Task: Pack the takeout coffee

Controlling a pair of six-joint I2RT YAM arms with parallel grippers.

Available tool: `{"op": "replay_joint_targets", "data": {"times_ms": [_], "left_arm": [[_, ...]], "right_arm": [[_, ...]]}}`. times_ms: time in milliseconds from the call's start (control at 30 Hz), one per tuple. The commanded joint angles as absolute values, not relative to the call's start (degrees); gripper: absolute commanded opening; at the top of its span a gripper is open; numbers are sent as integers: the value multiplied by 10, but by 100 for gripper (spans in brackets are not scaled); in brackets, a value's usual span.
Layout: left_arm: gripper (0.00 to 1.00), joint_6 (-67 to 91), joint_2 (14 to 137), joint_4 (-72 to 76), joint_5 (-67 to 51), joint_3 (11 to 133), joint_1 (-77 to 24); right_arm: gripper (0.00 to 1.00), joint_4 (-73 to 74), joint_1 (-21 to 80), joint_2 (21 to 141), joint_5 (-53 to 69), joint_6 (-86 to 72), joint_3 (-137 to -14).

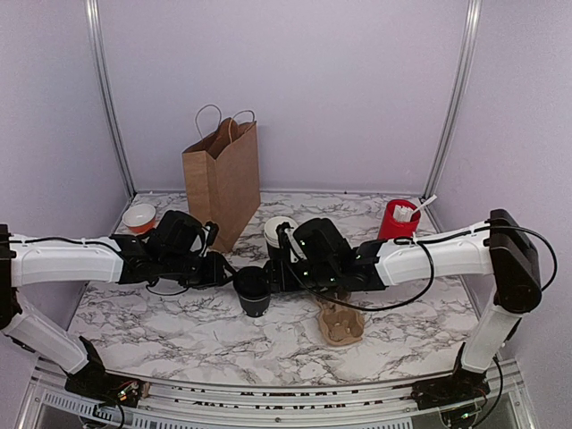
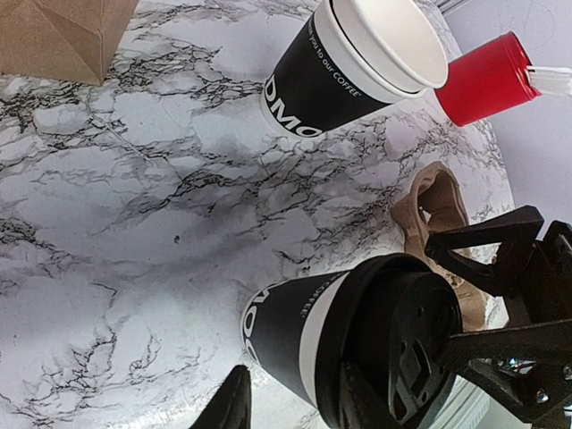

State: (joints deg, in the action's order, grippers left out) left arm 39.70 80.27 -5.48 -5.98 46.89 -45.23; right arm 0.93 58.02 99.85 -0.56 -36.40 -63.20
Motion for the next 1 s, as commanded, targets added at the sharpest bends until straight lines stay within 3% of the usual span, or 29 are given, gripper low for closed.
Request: {"op": "replay_joint_targets", "data": {"times_ms": [0, 967], "left_arm": [[32, 398, 840, -100, -52, 432, -462], [30, 433, 876, -99, -24, 349, -490]], "right_arm": [[75, 47, 584, 1019, -18, -362, -622], [74, 34, 585, 1014, -22, -374, -583]]}}
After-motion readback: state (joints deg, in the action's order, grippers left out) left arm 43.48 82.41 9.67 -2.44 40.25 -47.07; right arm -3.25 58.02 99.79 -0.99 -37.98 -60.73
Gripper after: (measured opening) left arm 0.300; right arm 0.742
